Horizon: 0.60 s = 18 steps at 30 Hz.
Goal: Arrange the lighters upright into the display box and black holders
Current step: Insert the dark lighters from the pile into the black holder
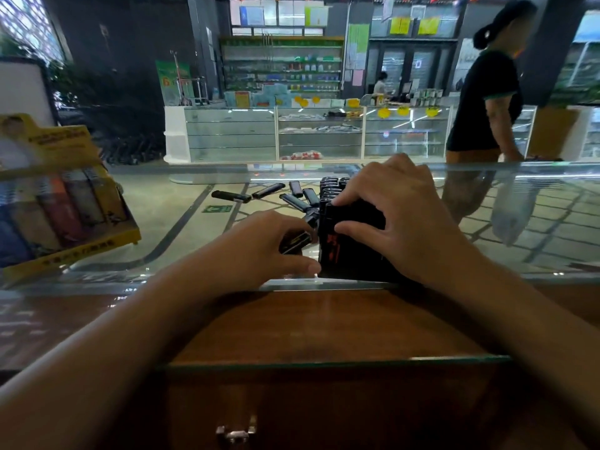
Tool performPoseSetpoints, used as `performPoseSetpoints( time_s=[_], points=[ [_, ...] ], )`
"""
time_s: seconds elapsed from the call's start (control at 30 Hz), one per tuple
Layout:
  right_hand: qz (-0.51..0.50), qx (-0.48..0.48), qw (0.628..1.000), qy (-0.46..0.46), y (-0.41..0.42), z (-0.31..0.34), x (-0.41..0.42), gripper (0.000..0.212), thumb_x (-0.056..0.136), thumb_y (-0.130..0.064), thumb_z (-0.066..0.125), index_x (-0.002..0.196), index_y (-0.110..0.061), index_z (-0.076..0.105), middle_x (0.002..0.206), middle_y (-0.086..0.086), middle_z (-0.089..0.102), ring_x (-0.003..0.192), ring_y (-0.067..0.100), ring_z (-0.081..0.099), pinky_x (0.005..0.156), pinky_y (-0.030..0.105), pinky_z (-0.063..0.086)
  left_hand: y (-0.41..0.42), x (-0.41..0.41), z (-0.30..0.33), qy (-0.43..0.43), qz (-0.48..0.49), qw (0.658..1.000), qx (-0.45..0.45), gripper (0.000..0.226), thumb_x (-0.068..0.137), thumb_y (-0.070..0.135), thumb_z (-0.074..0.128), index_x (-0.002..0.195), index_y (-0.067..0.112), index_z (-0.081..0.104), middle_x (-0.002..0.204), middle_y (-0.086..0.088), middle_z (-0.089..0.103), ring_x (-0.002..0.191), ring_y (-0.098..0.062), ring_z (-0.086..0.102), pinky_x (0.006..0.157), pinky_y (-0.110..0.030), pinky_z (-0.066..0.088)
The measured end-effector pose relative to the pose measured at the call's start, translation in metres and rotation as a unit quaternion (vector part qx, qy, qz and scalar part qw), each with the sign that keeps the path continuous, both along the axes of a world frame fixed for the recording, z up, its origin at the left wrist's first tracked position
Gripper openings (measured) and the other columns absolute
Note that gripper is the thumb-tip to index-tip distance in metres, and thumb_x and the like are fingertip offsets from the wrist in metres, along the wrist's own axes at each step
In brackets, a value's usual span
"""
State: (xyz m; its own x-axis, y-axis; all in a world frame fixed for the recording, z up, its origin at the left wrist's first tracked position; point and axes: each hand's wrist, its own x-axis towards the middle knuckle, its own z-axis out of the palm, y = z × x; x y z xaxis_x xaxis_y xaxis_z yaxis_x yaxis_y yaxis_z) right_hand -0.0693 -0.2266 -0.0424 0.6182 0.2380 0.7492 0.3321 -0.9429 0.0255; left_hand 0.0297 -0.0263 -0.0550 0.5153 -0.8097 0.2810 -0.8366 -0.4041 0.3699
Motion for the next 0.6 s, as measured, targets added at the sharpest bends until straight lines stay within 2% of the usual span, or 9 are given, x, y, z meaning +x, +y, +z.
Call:
performPoseSetpoints(
  time_s=[0.07,0.13,0.23,0.33,0.37,0.43,0.5,0.57,0.6],
  points=[
    [-0.001,0.023,1.0,0.001,-0.001,-0.001,-0.002,0.023,0.084,-0.04,0.068,0.104,-0.029,0.066,0.101,-0.014,0.062,0.103,0.01,0.043,0.082,0.03,0.021,0.001,0.003,0.001,0.028,0.001,1.0,-0.003,0.033,0.088,0.04,0.07,0.109,0.015,0.07,0.077,0.004,0.07,0.065,-0.011,0.064,0.063,-0.033,0.055],
    [0.002,0.042,0.999,-0.001,-0.002,-0.001,-0.004,0.022,0.086,-0.041,0.064,0.105,-0.03,0.068,0.103,-0.017,0.064,0.104,0.012,0.047,0.084,0.036,0.026,0.004,0.003,0.002,0.074,0.006,0.997,-0.015,0.024,0.095,0.032,0.062,0.108,0.013,0.068,0.074,0.004,0.071,0.054,-0.01,0.06,0.048,-0.02,0.046],
    [0.01,0.047,0.999,-0.02,-0.003,-0.002,-0.011,0.024,0.092,-0.043,0.058,0.105,-0.027,0.069,0.106,-0.014,0.066,0.104,0.017,0.052,0.085,0.045,0.034,0.009,-0.002,0.008,0.135,0.015,0.988,-0.07,0.02,0.103,0.029,0.049,0.106,0.016,0.064,0.078,0.001,0.071,0.053,-0.017,0.061,0.043,-0.024,0.044],
    [0.028,0.06,0.997,-0.033,-0.002,-0.001,-0.018,0.028,0.095,-0.042,0.054,0.109,-0.021,0.067,0.099,-0.012,0.066,0.094,0.007,0.051,0.081,0.034,0.036,0.014,-0.013,0.016,0.148,0.044,0.975,-0.161,0.025,0.106,0.035,0.039,0.112,0.023,0.06,0.081,-0.005,0.073,0.052,-0.025,0.065,0.038,-0.029,0.042],
    [0.041,0.083,0.995,-0.035,0.0,0.0,-0.023,0.026,0.095,-0.039,0.056,0.109,-0.02,0.065,0.093,-0.013,0.066,0.085,0.003,0.052,0.077,0.028,0.039,0.016,-0.018,0.017,0.145,0.048,0.971,-0.186,0.026,0.106,0.037,0.037,0.112,0.024,0.06,0.08,-0.006,0.073,0.051,-0.027,0.066,0.038,-0.028,0.04],
    [0.072,0.169,0.983,-0.014,0.006,0.001,-0.035,0.021,0.094,-0.032,0.064,0.11,-0.019,0.06,0.078,-0.014,0.065,0.069,0.007,0.058,0.064,0.016,0.043,0.017,-0.032,0.018,0.156,0.037,0.96,-0.229,0.029,0.105,0.042,0.036,0.114,0.026,0.059,0.074,-0.009,0.07,0.049,-0.03,0.064,0.04,-0.028,0.038],
    [0.1,0.256,0.961,0.039,0.014,-0.003,-0.046,0.028,0.09,-0.029,0.07,0.114,-0.025,0.055,0.071,-0.009,0.066,0.062,0.011,0.062,0.057,0.023,0.048,0.016,-0.051,0.014,0.187,0.002,0.945,-0.267,0.034,0.103,0.05,0.038,0.117,0.027,0.059,0.067,-0.01,0.066,0.043,-0.027,0.058,0.042,-0.029,0.04],
    [0.129,0.313,0.935,0.106,0.025,-0.01,-0.055,0.038,0.087,-0.03,0.072,0.12,-0.03,0.052,0.072,-0.007,0.067,0.063,0.014,0.066,0.062,0.034,0.053,0.011,-0.074,0.007,0.235,-0.032,0.926,-0.295,0.04,0.098,0.047,0.038,0.121,0.022,0.057,0.062,-0.01,0.063,0.038,-0.021,0.052,0.04,-0.026,0.041],
    [0.147,0.334,0.921,0.133,0.03,-0.014,-0.058,0.04,0.087,-0.029,0.072,0.122,-0.03,0.052,0.071,-0.005,0.067,0.064,0.014,0.067,0.063,0.034,0.055,0.008,-0.084,0.003,0.26,-0.039,0.917,-0.3,0.042,0.095,0.045,0.038,0.124,0.019,0.056,0.06,-0.009,0.062,0.037,-0.019,0.052,0.039,-0.022,0.04]
  ],
)
